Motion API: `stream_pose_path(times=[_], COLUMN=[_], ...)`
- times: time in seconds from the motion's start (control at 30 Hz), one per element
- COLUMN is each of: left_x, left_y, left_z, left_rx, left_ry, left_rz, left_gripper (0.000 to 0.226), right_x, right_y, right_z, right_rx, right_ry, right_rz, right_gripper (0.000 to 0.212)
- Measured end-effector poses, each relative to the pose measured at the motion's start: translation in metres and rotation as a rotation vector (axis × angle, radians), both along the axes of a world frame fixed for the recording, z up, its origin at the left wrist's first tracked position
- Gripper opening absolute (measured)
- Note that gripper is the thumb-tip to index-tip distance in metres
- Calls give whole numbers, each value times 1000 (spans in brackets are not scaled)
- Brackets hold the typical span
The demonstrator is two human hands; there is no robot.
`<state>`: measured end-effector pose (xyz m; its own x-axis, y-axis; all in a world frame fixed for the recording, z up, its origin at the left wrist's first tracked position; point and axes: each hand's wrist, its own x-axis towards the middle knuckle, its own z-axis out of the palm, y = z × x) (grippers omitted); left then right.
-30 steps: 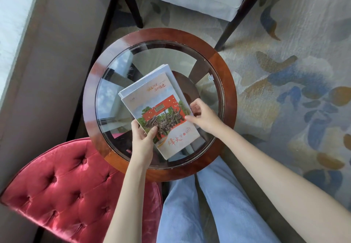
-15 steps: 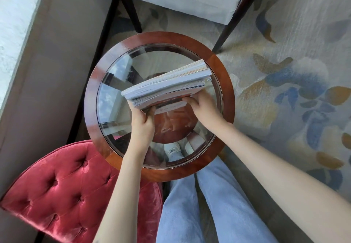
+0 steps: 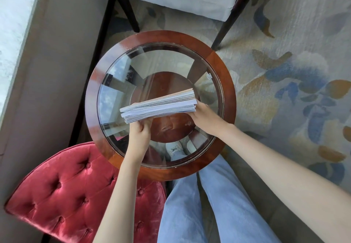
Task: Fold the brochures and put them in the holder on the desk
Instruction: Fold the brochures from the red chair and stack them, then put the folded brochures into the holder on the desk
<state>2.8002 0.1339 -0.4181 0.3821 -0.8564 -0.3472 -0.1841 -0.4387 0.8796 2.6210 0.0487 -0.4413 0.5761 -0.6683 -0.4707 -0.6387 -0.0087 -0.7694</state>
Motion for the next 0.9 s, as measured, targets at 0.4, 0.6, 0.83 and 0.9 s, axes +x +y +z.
stream_pose_path(times=[0.4,0.6,0.83,0.9], left_x=[14,13,23,28], left_y=[4,1,-34,-46], left_z=[-12,-12,13,30], left_rx=[26,59,-5,-3], left_ry=[-117,-216,-220,-200], left_rz=[-20,58,24,18], left_gripper=[30,23,22,24], right_x=[-1,6,21,25], right_y=[1,-3,-27,-37], right_z=[-1,0,11,27], right_rx=[-80,-118,46,75], right_ry=[9,-17,19,-14], right_rz=[-65,-145,-279,-302], right_gripper=[34,27,26,25])
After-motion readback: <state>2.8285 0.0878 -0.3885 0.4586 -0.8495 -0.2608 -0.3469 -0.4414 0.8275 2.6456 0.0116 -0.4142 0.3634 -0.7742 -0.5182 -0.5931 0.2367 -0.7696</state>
